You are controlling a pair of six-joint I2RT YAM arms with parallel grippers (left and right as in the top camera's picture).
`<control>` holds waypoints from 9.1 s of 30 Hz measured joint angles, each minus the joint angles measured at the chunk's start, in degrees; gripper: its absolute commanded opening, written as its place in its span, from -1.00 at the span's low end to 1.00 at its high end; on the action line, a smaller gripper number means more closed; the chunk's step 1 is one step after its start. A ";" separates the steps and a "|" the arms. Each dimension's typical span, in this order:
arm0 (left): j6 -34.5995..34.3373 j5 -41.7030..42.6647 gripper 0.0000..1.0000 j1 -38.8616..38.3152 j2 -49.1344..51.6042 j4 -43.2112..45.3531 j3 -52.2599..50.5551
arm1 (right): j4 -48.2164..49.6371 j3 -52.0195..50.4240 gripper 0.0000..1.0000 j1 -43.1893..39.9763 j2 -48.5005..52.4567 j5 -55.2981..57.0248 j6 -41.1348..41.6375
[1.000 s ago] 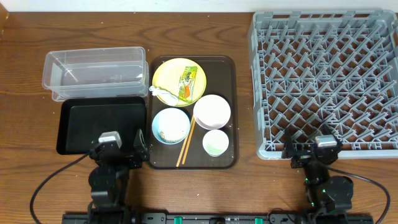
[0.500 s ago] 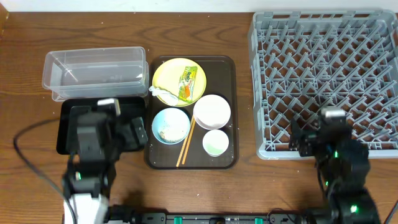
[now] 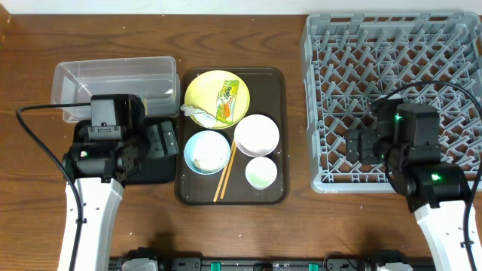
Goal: Sort waste into correct bins and load items into the dishwasher rack
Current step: 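Reach the left gripper to the yellow plate and grasp the tissue and wrapper, then carry the tissue and wrapper left and drop them into the clear bin, then move the left gripper to the blue bowl and grasp its rim, then tip the blue bowl over the black tray to pour out the rice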
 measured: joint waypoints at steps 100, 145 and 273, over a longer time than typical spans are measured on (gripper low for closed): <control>-19.06 -11.87 -0.87 0.26 21.73 41.44 0.17 | -0.90 0.04 0.98 0.00 0.09 -2.84 0.39; -12.37 -6.82 0.47 -23.15 18.21 12.48 0.52 | -0.92 0.11 0.98 0.00 0.09 -2.84 0.42; 6.29 77.83 -0.74 35.45 37.73 1.92 2.19 | -2.97 0.11 0.98 0.00 0.09 -2.84 0.42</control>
